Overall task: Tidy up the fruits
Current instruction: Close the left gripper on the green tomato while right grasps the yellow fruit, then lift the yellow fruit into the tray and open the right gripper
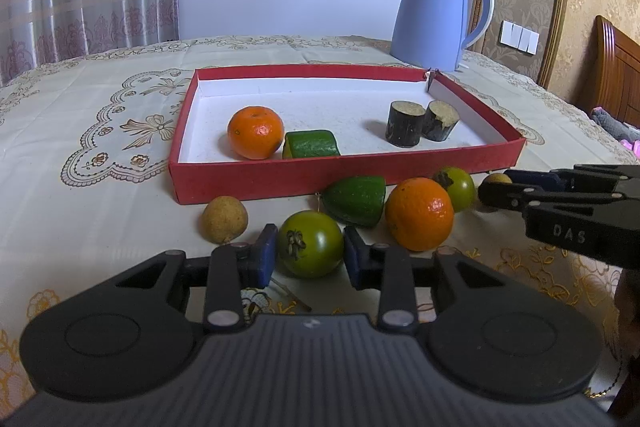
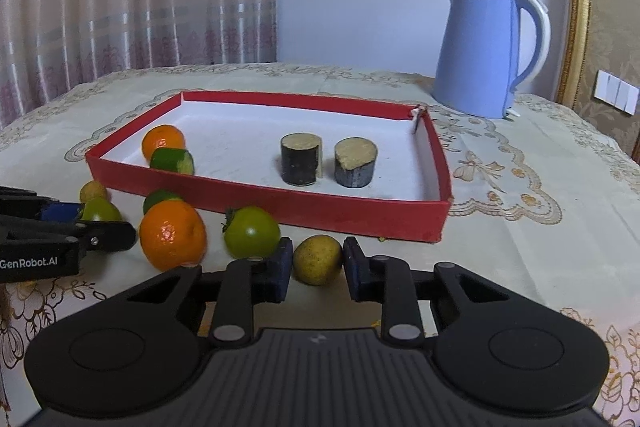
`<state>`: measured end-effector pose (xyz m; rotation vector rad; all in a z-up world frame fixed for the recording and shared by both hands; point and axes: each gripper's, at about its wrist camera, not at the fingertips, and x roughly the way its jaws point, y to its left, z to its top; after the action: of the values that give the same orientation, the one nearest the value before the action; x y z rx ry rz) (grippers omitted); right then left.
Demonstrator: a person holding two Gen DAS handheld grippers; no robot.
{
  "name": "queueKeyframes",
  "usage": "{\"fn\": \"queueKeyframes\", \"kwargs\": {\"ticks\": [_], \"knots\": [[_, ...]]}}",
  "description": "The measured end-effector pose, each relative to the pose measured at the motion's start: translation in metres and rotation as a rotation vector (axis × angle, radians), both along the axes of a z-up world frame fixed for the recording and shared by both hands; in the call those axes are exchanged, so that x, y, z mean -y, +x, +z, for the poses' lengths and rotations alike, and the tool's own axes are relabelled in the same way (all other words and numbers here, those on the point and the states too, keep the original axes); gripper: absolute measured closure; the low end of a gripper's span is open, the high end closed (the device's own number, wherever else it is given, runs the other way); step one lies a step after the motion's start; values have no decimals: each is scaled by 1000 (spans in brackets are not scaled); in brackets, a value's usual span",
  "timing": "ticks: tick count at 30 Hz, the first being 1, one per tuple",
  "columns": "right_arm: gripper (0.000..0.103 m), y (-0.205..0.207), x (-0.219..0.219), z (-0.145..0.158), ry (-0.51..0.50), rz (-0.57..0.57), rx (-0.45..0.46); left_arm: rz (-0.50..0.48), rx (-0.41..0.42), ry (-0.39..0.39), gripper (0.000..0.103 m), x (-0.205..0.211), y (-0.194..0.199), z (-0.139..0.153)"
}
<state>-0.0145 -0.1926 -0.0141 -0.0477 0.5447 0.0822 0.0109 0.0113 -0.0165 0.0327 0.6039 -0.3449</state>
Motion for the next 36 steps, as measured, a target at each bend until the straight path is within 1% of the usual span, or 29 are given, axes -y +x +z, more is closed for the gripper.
{"fn": "queueKeyframes", "kwargs": {"ticks": [6, 12, 19, 23, 26, 36], "knots": [[77, 1, 6, 7, -2, -31, 2, 0, 0, 0, 71, 0, 0, 0], [77, 2, 22, 29, 30, -84, 81, 0, 1, 4, 71, 0, 0, 0], [77, 18, 26, 38, 9, -96, 98, 0, 1, 7, 71, 1, 0, 1], [77, 35, 20, 34, -27, -97, 72, 0, 0, 2, 71, 1, 0, 1], [77, 46, 19, 32, -23, -91, 49, 0, 0, 3, 71, 2, -1, 1], [77, 75, 12, 17, -69, -93, -15, 0, 1, 3, 71, 2, -1, 1]]}}
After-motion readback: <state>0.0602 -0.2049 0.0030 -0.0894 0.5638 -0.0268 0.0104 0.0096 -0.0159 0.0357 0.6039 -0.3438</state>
